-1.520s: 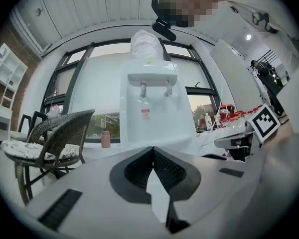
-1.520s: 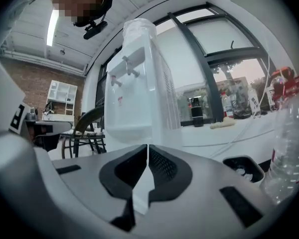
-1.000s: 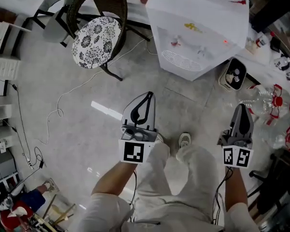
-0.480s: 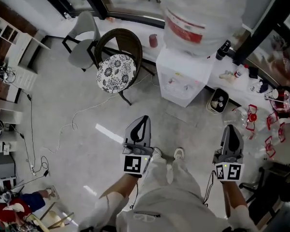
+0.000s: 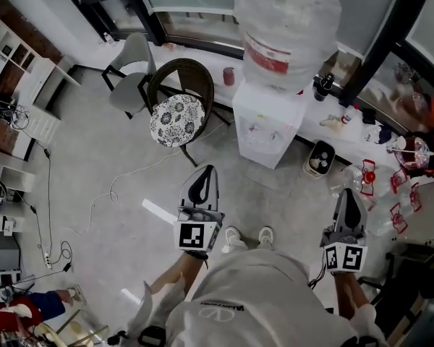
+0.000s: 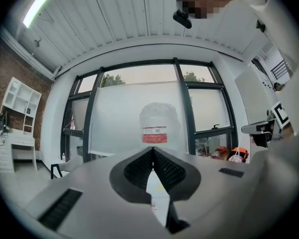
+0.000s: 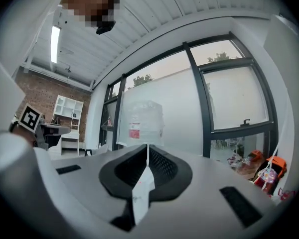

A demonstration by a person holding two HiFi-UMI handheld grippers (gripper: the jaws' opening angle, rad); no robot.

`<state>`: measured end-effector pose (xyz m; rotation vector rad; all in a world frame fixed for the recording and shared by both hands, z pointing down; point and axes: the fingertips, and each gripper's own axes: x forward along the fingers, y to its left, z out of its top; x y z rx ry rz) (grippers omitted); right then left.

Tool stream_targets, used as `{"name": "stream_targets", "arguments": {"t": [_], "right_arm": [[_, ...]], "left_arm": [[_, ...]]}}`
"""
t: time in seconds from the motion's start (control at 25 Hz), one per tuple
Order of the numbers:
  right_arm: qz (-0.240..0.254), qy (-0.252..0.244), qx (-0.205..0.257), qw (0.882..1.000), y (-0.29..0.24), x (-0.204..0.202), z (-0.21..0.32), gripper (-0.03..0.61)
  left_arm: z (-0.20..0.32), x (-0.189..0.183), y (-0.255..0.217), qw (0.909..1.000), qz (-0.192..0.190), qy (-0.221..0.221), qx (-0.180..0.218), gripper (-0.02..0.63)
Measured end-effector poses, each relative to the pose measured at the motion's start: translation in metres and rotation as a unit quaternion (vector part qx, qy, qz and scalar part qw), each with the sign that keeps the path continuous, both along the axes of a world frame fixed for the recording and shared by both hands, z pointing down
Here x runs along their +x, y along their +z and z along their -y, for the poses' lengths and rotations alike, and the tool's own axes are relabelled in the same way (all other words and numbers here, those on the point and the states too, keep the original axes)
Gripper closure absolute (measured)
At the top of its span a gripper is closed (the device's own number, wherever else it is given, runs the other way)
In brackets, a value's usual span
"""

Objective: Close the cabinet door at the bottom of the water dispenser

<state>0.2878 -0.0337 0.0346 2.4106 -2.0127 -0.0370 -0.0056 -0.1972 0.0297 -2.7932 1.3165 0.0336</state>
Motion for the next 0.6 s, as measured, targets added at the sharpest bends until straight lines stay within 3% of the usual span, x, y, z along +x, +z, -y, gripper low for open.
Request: {"name": "stream_targets", "arguments": {"t": [0.6], "right_arm": [[-0.002,-0.018,0.001,1.0,-0.007,-0.028,-0.008,0.561]], "left_arm": [[-0.01,-0.014,-0.005,0.9998,-0.01,0.011,0.011,0.606]]}}
